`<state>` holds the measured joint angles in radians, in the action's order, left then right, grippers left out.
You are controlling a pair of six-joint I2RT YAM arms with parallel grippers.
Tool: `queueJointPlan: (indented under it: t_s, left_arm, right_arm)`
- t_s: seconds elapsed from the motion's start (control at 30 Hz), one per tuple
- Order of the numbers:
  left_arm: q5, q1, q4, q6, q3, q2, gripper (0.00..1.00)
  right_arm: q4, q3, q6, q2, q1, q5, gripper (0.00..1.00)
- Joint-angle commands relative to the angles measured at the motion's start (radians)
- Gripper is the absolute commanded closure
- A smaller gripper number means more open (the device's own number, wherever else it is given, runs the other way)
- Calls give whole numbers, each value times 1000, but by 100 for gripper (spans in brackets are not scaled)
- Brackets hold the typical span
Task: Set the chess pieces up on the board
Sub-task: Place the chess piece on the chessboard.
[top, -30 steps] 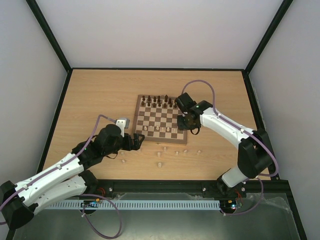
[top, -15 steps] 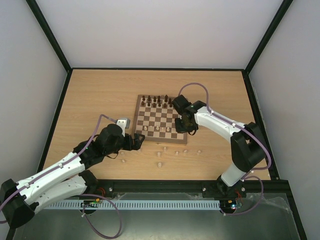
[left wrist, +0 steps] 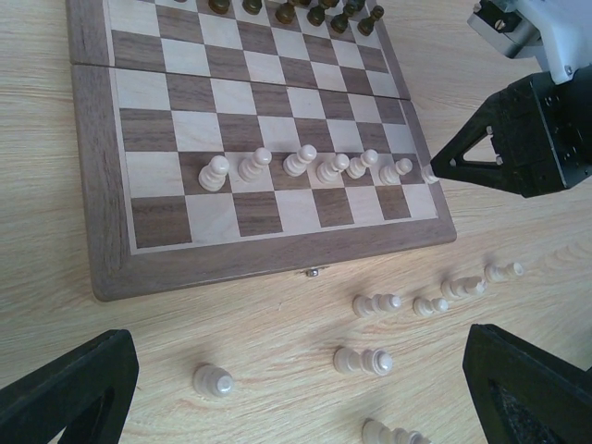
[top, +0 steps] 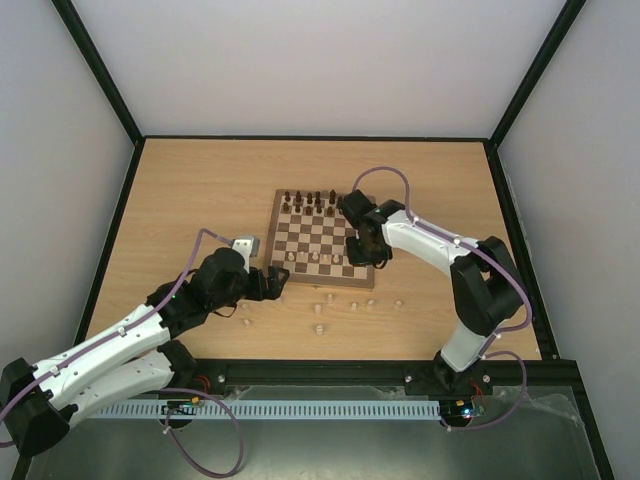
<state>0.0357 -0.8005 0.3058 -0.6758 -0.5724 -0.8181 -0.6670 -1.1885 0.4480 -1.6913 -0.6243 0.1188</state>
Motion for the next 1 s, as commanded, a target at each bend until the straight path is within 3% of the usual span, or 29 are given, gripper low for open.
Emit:
queueJointPlan:
  t_s: [0.0,0.97]
  left_arm:
    - [16,7,-5,1,8,2,1]
    - [13,28,1,8,19,-1,1]
  right_arm:
    - [-28,-33,-12,-30,-8,-6,91]
    - [-7,-68,-25,-120,-8,35,86]
